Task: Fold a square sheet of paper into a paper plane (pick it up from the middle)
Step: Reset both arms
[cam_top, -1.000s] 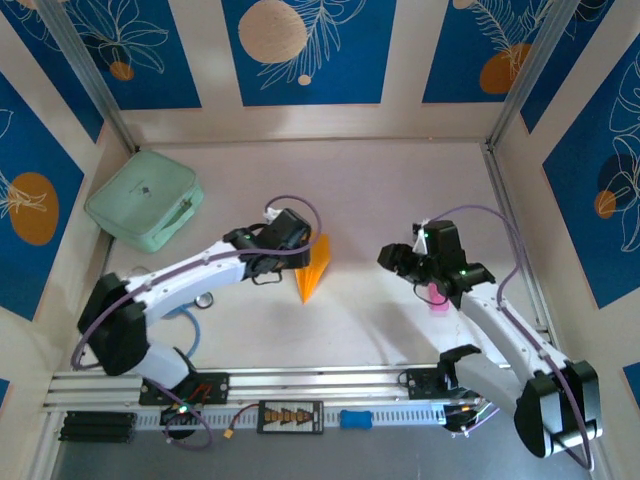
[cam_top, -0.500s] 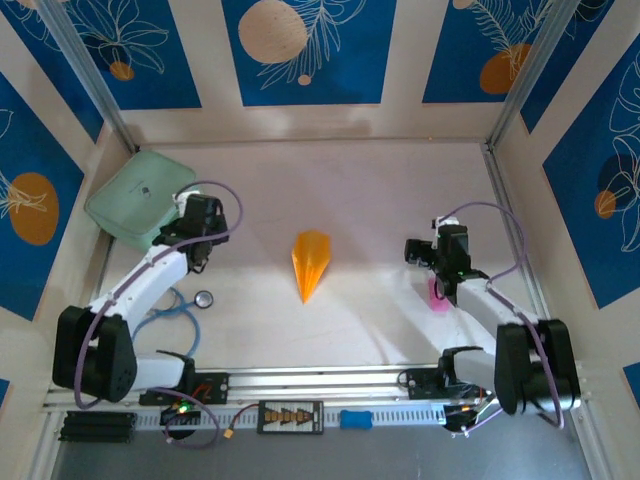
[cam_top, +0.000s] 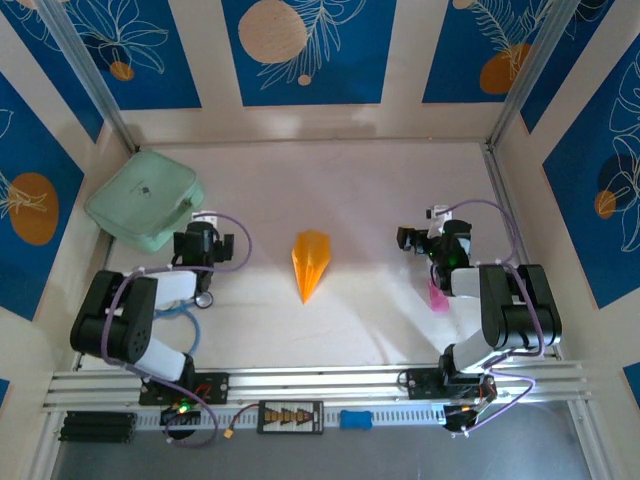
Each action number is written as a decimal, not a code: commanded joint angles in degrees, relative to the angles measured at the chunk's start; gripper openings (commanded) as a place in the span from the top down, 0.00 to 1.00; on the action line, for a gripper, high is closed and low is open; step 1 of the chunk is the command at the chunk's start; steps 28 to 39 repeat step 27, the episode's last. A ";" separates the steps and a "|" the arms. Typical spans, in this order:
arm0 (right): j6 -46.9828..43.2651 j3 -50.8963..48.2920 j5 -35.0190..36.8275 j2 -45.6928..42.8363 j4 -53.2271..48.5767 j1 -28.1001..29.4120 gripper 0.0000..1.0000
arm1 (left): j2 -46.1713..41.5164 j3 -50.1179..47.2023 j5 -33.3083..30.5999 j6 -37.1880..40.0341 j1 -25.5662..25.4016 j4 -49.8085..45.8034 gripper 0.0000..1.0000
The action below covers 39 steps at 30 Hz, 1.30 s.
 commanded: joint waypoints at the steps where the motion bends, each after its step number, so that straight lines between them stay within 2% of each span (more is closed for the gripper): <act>1: 0.24 0.09 -1.99 0.15 4.96 -0.08 0.03 | -0.32 -3.19 9.07 1.77 2.54 15.14 0.00; 2: 0.44 0.24 -1.30 -0.09 4.21 0.00 0.01 | 0.54 -5.48 11.06 0.84 3.78 19.15 0.00; 3: 0.42 0.10 -0.86 0.13 4.92 0.08 0.01 | 3.53 -7.95 10.84 0.17 4.78 28.33 0.00; 4: 0.61 0.07 0.27 0.07 4.67 0.40 0.01 | 2.89 -9.37 9.82 -1.39 5.45 29.41 0.00; 5: 0.68 -0.07 0.82 0.05 5.06 0.44 0.01 | 1.17 -8.79 10.85 -2.03 6.05 24.69 0.00; 6: 0.84 -0.20 1.72 0.06 5.34 0.59 0.01 | 2.26 -7.51 10.53 -1.58 6.03 24.12 0.00; 39: 0.32 -0.46 2.72 -0.12 5.79 1.24 0.01 | 2.50 -7.45 11.42 -0.71 5.61 25.09 0.00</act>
